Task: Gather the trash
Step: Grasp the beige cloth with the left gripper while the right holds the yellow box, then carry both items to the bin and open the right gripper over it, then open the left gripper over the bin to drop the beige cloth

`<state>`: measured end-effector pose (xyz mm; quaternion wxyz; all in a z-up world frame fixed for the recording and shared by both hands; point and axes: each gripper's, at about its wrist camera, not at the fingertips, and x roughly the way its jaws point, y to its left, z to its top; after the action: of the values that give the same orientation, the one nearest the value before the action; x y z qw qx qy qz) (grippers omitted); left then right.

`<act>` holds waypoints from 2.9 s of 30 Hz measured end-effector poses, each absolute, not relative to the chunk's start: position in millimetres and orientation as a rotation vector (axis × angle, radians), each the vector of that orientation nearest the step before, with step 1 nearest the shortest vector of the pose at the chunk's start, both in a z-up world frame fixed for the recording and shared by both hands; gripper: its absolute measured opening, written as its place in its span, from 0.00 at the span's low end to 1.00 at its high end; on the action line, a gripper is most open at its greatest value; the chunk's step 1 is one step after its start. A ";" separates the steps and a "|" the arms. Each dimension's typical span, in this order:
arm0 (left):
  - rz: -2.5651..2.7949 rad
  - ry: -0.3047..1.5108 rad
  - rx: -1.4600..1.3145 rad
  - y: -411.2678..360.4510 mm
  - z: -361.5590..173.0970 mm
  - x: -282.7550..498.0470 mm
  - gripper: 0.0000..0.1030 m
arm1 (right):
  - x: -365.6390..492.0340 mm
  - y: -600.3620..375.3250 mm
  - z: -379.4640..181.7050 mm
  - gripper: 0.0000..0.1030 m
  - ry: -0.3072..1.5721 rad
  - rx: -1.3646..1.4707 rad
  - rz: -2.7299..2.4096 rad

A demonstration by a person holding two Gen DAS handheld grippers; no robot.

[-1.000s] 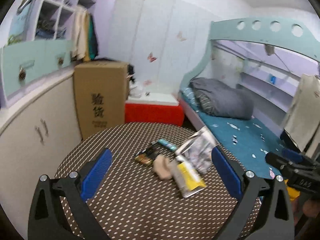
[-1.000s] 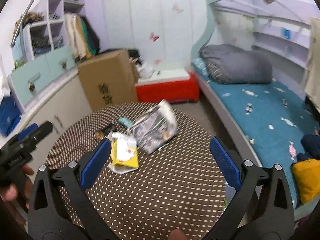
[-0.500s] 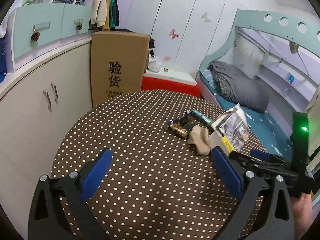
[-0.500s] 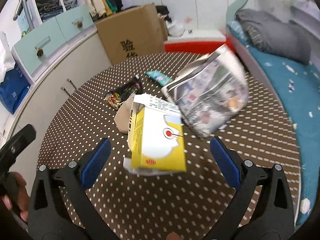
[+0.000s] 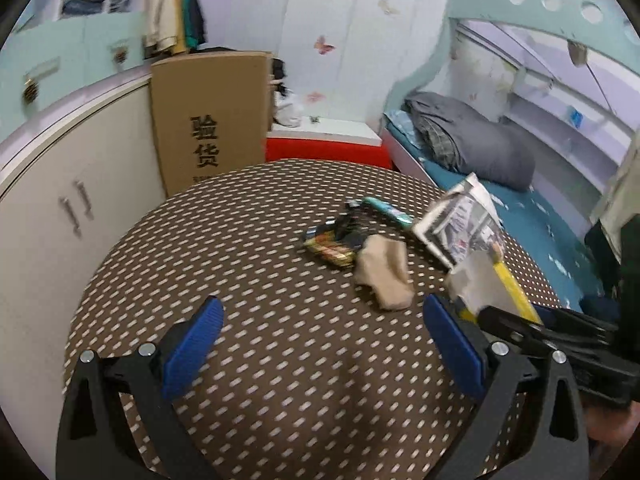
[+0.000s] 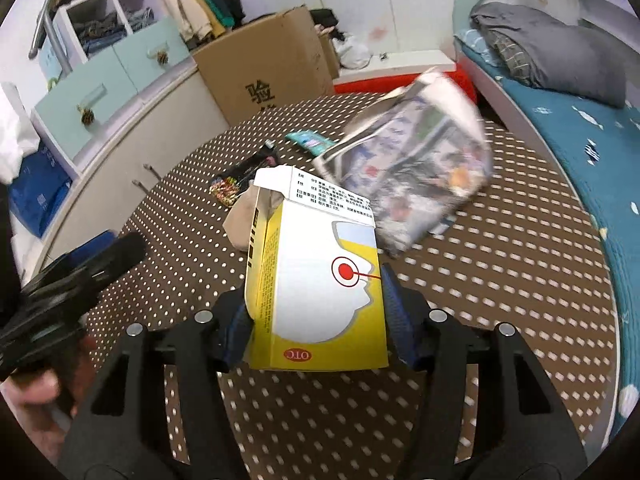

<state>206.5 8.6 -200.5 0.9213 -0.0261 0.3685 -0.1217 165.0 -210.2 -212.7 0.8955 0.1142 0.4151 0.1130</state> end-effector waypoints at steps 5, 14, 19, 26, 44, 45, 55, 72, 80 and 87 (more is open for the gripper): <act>-0.273 0.798 0.025 -30.6 -217.3 231.6 0.95 | 150.2 -237.5 -198.9 0.56 0.821 0.268 0.196; -0.274 0.894 0.084 -68.4 -243.7 262.1 0.49 | 139.0 -270.0 -196.9 0.56 0.797 0.311 0.153; -0.316 0.912 0.007 -60.6 -238.4 254.6 0.19 | 130.5 -279.0 -194.1 0.56 0.778 0.330 0.145; -0.361 0.896 -0.069 -47.1 -227.0 220.6 0.14 | 118.2 -292.6 -183.9 0.56 0.744 0.338 0.127; -0.526 0.726 -0.048 -83.6 -144.8 164.6 0.14 | 73.8 -341.0 -142.1 0.56 0.614 0.353 0.047; -0.541 0.714 -0.044 -88.4 -139.2 161.1 0.14 | 71.3 -347.1 -140.2 0.56 0.607 0.355 0.035; -0.673 0.701 -0.024 -136.0 -126.2 152.1 0.14 | 55.2 -415.0 -159.7 0.56 0.620 0.414 -0.115; -0.826 0.806 0.072 -232.0 -163.2 146.0 0.14 | 79.5 -514.3 -318.5 0.68 0.919 0.597 -0.321; -0.892 0.891 0.140 -298.3 -191.9 147.2 0.14 | 59.6 -544.0 -333.5 0.90 0.882 0.696 -0.379; -0.947 1.012 0.202 -361.8 -230.7 150.2 0.14 | 31.8 -558.7 -296.4 0.91 0.769 0.705 -0.398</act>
<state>150.2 -361.8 -230.7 0.7646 0.0928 0.4658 -0.4357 31.8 -558.7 -296.4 0.8483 0.3343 0.3648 -0.1888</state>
